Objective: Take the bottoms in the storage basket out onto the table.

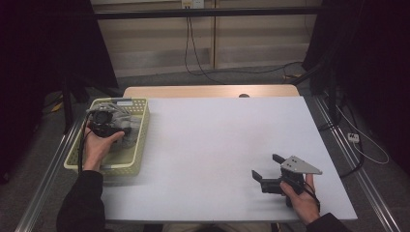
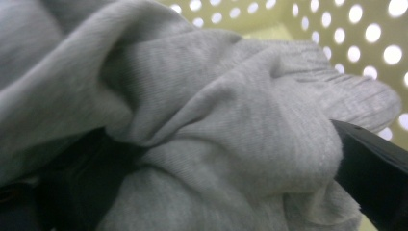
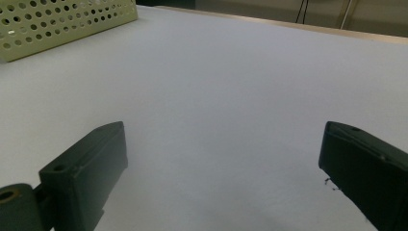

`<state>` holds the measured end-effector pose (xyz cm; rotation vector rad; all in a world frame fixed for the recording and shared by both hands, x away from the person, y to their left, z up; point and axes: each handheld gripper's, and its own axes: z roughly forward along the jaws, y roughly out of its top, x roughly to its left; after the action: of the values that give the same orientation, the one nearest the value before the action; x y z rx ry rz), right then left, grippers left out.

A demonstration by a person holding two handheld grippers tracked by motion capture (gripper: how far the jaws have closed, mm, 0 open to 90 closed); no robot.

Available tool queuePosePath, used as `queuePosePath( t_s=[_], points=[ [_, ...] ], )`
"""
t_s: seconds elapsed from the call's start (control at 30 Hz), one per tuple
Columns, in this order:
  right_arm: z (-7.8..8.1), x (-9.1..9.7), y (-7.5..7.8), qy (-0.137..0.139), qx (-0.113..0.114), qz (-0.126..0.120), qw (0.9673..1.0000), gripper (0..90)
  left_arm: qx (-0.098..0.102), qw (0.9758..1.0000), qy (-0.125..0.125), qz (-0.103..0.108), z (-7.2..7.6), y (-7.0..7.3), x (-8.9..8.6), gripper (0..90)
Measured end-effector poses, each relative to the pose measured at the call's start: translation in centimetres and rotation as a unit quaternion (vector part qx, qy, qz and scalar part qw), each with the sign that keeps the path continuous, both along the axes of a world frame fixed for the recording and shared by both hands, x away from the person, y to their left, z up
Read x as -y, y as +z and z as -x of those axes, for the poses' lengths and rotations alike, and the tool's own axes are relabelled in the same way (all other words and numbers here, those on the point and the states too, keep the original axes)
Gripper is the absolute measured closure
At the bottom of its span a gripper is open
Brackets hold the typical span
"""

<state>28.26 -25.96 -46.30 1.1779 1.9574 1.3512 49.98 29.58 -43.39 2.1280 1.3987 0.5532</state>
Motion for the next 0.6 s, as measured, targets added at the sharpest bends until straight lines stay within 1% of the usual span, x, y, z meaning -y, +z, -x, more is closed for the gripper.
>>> queuePosePath(
  t_s=[0.13, 0.2, 0.27, 0.3, 0.43, 0.5, 0.57, 0.6],
  points=[
    [0.0, -0.03, -0.01, 0.0, -0.001, -0.001, 1.0, 2.9, -0.02, 0.9995, -0.006, -0.026, -0.07, -0.44, 0.55, 2.4],
    [0.0, -0.05, -0.02, 0.001, -0.002, 0.0, 1.0, 2.9, -0.032, 0.9983, -0.021, -0.045, -0.09, -0.62, 0.8, 2.5],
    [0.0, -0.06, -0.02, 0.001, -0.002, 0.0, 1.0, 2.9, -0.04, 0.9971, -0.028, -0.059, 0.01, -0.7, 0.97, 4.9],
    [0.01, -0.06, -0.02, 0.001, -0.002, 0.0, 1.0, 2.9, -0.041, 0.9968, -0.03, -0.062, 0.04, -0.65, 1.0, 7.1],
    [0.0, -0.06, -0.04, 0.003, -0.003, 0.002, 1.0, 2.9, -0.041, 0.9968, -0.028, -0.062, 0.23, -0.48, 0.79, 23.3],
    [-0.01, -0.07, -0.05, 0.003, -0.003, 0.002, 1.0, 2.9, -0.045, 0.9973, -0.03, -0.05, 0.33, -0.43, 0.72, 33.5],
    [-0.02, -0.08, -0.06, 0.003, -0.003, 0.003, 1.0, 2.9, -0.057, 0.9968, -0.035, -0.044, 0.47, -0.29, 0.84, 40.9],
    [-0.03, -0.09, -0.06, 0.003, -0.003, 0.003, 1.0, 2.9, -0.058, 0.9971, -0.032, -0.039, 0.52, -0.25, 0.89, 46.3]
  ],
)
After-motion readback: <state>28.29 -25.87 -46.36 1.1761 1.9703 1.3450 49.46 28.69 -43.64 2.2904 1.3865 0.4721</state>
